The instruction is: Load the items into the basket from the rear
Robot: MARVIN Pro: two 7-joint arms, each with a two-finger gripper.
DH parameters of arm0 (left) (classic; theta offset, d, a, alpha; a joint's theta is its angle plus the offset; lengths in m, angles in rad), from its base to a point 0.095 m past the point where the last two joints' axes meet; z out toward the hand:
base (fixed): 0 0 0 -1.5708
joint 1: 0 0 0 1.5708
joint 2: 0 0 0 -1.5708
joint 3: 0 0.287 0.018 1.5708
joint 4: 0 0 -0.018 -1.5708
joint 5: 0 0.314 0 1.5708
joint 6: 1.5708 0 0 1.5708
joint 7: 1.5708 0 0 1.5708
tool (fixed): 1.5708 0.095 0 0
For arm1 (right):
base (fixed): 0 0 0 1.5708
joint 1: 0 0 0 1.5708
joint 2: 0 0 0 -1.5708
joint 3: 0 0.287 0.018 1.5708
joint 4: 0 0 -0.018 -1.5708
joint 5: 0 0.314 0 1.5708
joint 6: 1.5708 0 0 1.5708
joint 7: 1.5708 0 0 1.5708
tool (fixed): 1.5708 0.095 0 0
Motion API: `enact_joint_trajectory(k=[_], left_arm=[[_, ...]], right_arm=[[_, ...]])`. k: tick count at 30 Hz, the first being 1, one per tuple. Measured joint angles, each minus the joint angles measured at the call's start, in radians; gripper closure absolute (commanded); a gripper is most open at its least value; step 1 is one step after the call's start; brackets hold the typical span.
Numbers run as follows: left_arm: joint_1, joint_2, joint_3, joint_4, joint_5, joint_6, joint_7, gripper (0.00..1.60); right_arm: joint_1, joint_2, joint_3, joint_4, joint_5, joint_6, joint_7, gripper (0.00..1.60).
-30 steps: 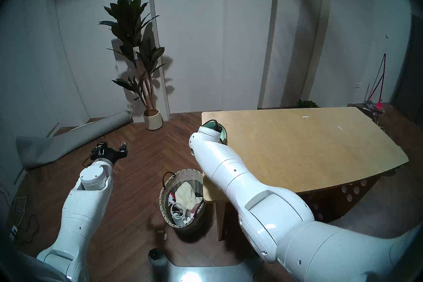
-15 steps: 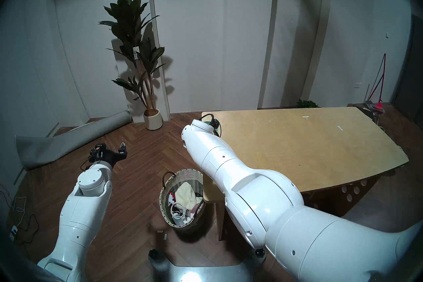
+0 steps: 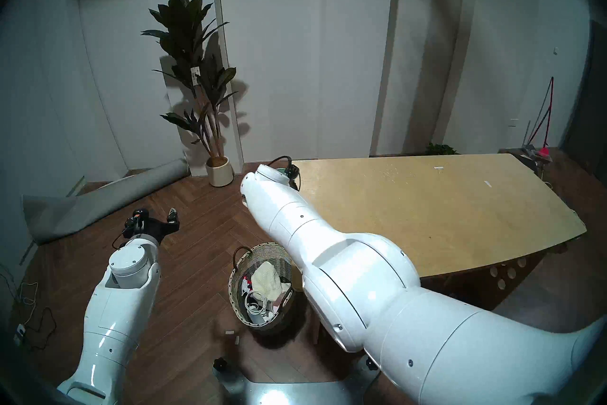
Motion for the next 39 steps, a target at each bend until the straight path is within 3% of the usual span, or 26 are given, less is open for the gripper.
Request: enact_joint_trajectory(k=[12,24,31,39], left_arm=[[0.072,-0.036,-0.045,-0.111,0.004,0.053,0.091,0.00],[0.112,-0.039,-0.062,-0.157,0.004,0.065,0.100,0.00],[0.126,-0.032,-0.076,-0.165,-0.002,0.062,0.083,0.00],[0.131,-0.030,-0.089,-0.165,-0.012,0.056,0.067,0.00]], right_arm=[[-0.091,-0.044,-0.093,-0.078,-0.045,-0.061,0.032,1.60],[-0.170,-0.043,-0.182,-0.119,-0.106,-0.137,0.054,1.60],[-0.176,-0.047,-0.190,-0.063,-0.113,-0.167,0.042,1.60],[-0.158,-0.058,-0.208,0.032,-0.123,-0.210,0.083,1.60]])
